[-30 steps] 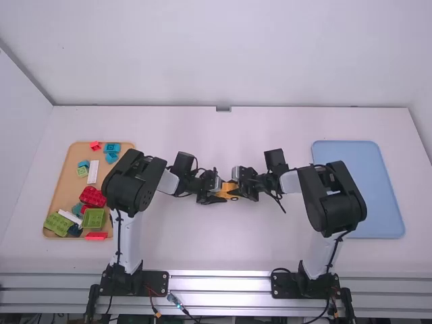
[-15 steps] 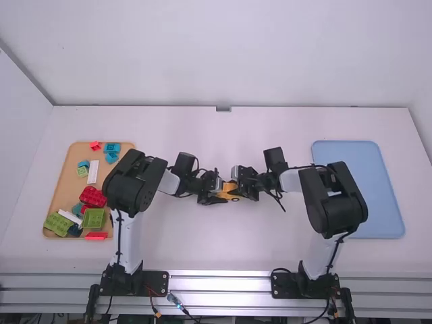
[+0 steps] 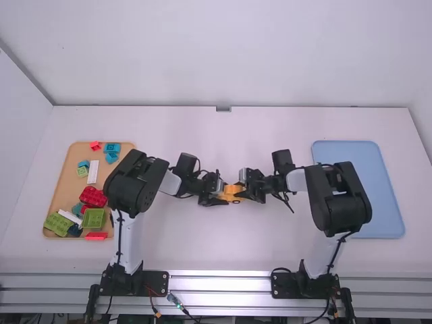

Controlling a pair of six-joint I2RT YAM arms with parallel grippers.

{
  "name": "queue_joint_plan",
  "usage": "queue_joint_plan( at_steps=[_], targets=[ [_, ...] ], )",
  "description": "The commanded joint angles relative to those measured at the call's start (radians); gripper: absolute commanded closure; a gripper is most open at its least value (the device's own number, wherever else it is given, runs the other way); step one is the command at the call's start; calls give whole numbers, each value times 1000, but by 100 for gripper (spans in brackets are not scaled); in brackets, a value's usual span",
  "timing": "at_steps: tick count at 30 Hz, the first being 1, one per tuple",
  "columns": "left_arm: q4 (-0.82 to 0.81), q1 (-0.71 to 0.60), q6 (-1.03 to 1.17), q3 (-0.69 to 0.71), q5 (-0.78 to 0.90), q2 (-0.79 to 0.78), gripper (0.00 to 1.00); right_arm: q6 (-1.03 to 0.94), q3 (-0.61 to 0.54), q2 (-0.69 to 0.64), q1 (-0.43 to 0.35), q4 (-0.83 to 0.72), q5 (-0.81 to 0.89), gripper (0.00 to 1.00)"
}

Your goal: Assemble lego blocks to make yellow taxi

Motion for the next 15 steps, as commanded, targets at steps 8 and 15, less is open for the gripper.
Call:
queue_joint_plan(
  at_steps=[8, 15],
  targets=[
    [-5, -2, 22, -14, -49, 8, 53, 63, -17, 31, 69, 43, 146, 100],
    [-5, -2, 22, -14, -48, 8, 54, 52, -16, 31, 35, 90, -29, 100]
  ],
)
